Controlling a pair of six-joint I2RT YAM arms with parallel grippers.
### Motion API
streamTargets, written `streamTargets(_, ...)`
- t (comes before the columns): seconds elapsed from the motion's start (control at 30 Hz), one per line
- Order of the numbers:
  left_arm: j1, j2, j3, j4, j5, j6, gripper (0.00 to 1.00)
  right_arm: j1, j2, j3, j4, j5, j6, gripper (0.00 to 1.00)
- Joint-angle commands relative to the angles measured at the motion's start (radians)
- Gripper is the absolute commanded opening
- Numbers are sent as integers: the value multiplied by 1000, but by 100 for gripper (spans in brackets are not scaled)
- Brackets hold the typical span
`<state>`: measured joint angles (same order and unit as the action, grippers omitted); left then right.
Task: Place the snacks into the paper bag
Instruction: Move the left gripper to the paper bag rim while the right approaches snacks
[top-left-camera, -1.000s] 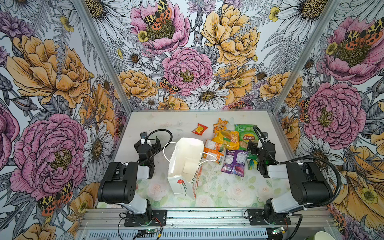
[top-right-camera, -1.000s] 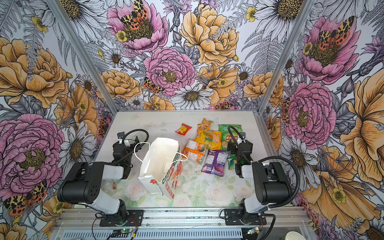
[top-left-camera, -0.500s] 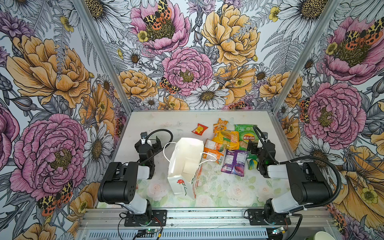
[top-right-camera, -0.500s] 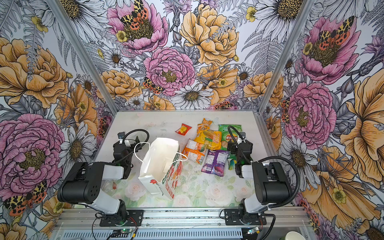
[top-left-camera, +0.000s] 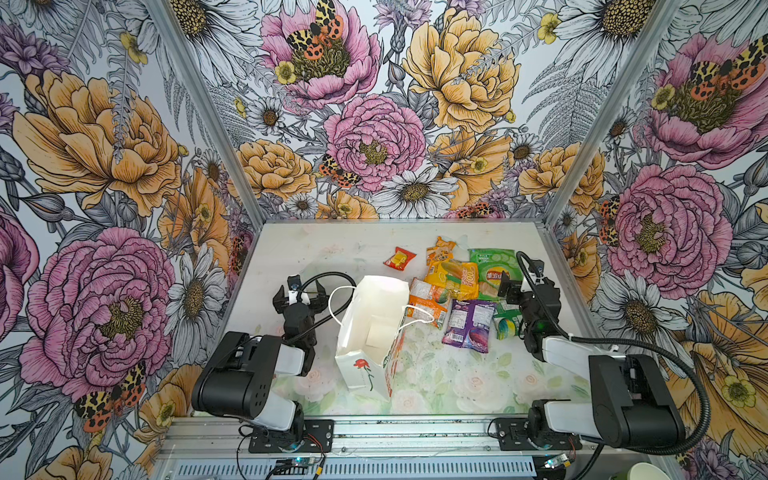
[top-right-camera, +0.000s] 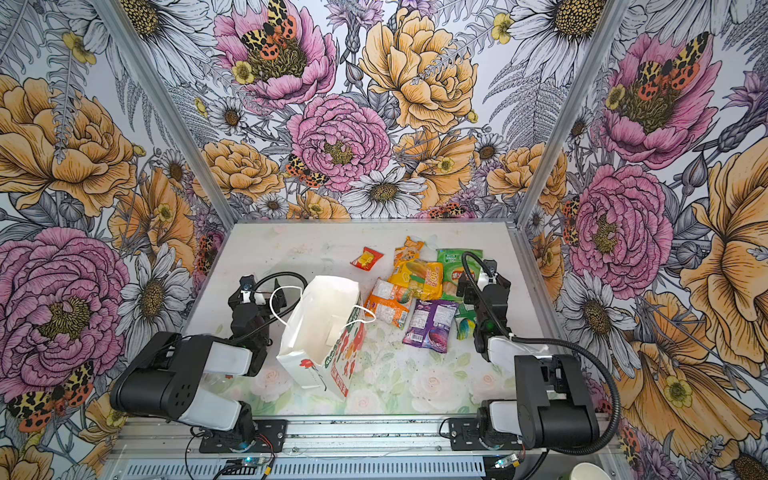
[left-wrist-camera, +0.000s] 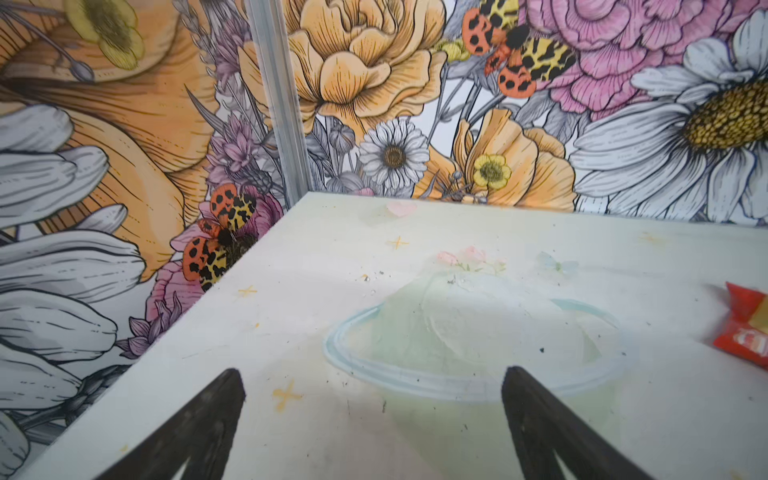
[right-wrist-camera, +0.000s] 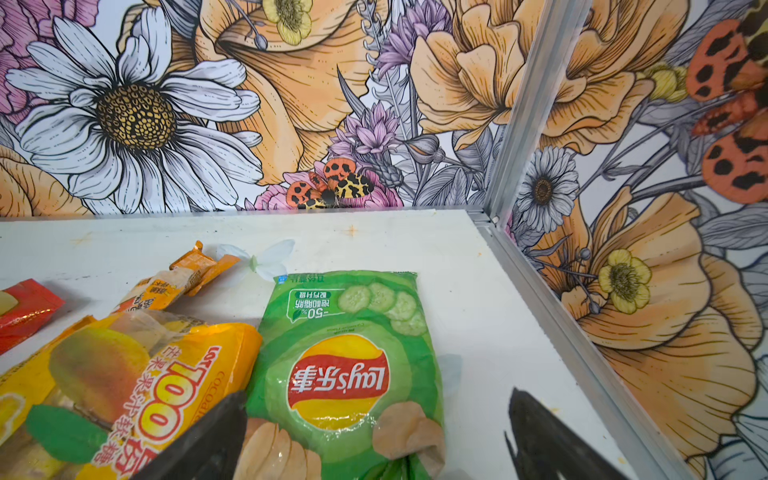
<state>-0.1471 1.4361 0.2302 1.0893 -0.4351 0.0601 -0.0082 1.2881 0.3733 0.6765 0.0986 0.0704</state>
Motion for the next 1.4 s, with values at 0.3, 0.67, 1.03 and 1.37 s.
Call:
streamTargets(0.3, 95, -278, 536, -1264, -246, -697, 99, 8, -191, 219, -463, -116, 215, 100)
streamTargets(0.67, 154, -368, 783, -1561, 154, -708, 99, -149, -290, 380, -748, -359, 551, 100)
streamTargets(1.03, 127, -559, 1015, -2042, 480, -530, 99, -175, -326, 428, -918, -490, 515, 100)
streamTargets(1.37, -399, -538, 1274, -2302, 260, -509, 99, 6, -376, 461, -982, -361, 491, 100)
